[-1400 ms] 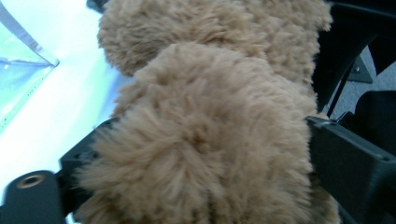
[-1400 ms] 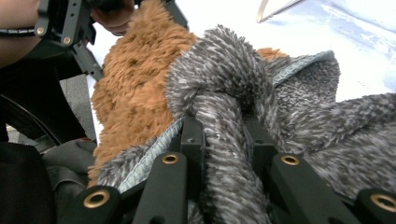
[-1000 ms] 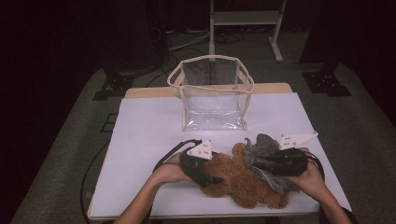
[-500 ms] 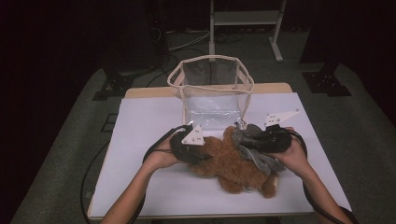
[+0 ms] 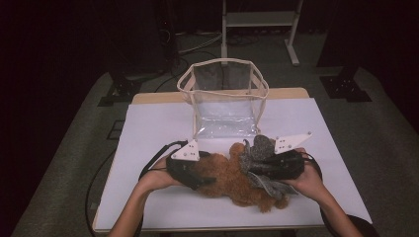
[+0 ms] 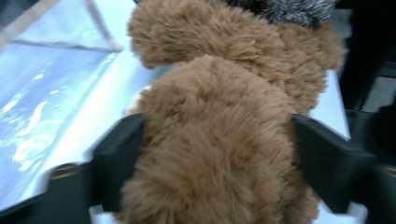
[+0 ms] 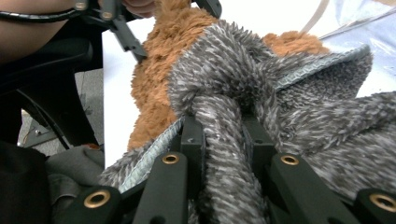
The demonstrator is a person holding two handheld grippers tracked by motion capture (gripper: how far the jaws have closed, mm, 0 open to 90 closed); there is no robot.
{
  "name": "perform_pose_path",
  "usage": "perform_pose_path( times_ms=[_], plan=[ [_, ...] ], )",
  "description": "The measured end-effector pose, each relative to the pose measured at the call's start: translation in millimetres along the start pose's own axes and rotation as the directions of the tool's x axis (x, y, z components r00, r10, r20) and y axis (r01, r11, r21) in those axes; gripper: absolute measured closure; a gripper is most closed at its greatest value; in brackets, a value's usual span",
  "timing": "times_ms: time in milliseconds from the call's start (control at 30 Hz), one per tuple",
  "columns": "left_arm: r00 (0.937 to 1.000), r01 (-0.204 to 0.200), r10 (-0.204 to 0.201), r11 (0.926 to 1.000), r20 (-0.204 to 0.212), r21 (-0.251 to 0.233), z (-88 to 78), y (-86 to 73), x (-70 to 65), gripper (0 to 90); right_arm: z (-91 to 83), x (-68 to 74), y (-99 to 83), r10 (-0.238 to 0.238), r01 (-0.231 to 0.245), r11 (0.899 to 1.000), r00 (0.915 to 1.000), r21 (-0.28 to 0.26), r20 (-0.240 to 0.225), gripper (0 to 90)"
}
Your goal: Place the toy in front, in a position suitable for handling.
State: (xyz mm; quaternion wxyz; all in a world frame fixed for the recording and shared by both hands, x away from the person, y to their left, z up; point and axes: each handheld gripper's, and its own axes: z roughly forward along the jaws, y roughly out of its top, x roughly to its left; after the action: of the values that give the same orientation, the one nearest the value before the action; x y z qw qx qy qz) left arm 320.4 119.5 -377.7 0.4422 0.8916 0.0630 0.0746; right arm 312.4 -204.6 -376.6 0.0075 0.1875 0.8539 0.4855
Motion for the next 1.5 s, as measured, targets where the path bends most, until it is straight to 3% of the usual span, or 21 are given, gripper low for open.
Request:
perform_pose_path(
  times_ms=[133,267,333,433,533,633,767,1067,1167,1267,1333,1433,1500],
  plan=[
    [0.9997,-0.025,0.025,0.9997,0.004,0.004,-0.2,-3.7,-5.4,35.7,-8.7,1.2,2.7,0.005,-0.005,1.0,1.0,-0.003,0.003,73.9],
    [0.997,-0.061,0.06,0.9979,0.05,0.023,-3.8,-6.9,-11.1,36.0,-24.5,-10.2,9.6,0.032,-0.03,0.999,0.9975,-0.029,0.062,73.9],
    [0.9956,-0.071,0.069,0.997,0.064,0.031,-7.2,-7.7,-12.9,35.9,-27.7,-16.5,10.1,0.063,-0.061,0.997,0.9964,-0.043,0.056,73.8],
    [0.9944,-0.068,0.066,0.9973,0.082,0.027,-11.3,-8.4,-12.9,34.6,-19.5,-14.0,6.2,0.06,-0.059,0.998,0.9977,-0.028,0.03,73.5],
    [0.9981,-0.047,0.047,0.9989,0.039,-0.003,-13.8,-6.3,-9.3,26.0,-14.3,-7.4,1.9,0.046,-0.046,0.999,0.9989,-0.021,0.011,73.5],
    [0.9985,-0.036,0.037,0.9993,0.042,-0.012,-9.4,-7.0,-8.3,26.6,-15.4,-3.6,-1.6,0.045,-0.045,0.999,0.9989,-0.027,0.009,73.4],
    [0.9986,-0.027,0.028,0.9996,0.046,-0.012,-6.9,-10.3,-9.9,35.9,-26.2,-7.3,-7.3,0.062,-0.06,0.997,0.9974,-0.049,0.036,73.3],
    [0.9989,-0.016,0.017,0.9996,0.044,-0.023,-4.5,-9.6,-8.4,37.3,-57.5,-31.2,-21.0,0.154,-0.147,0.987,0.9817,-0.067,0.113,73.3],
    [0.9989,-0.025,0.025,0.9996,0.04,-0.015,-4.1,-8.8,-9.1,36.8,-52.4,-25.5,-12.3,0.13,-0.124,0.99,0.9855,-0.065,0.108,73.2],
    [0.9986,-0.04,0.04,0.9992,0.034,-0.005,-4.5,-8.0,-11.0,36.5,-39.8,-18.4,-1.0,0.092,-0.087,0.994,0.9931,-0.063,0.073,72.9],
    [0.9983,-0.048,0.048,0.9988,0.033,0.0,-5.3,-8.3,-12.3,36.5,-31.0,-16.4,3.7,0.063,-0.06,0.997,0.9945,-0.042,0.084,72.7],
    [0.9982,-0.05,0.05,0.9988,0.033,-0.002,-5.9,-8.8,-13.5,36.5,-29.0,-23.8,2.8,0.083,-0.079,0.996,0.9921,-0.049,0.094,72.7],
    [0.9982,-0.049,0.049,0.9988,0.035,-0.004,-6.2,-8.8,-13.5,36.5,-35.2,-34.9,-2.2,0.114,-0.108,0.993,0.9847,-0.051,0.131,72.7]
  ],
)
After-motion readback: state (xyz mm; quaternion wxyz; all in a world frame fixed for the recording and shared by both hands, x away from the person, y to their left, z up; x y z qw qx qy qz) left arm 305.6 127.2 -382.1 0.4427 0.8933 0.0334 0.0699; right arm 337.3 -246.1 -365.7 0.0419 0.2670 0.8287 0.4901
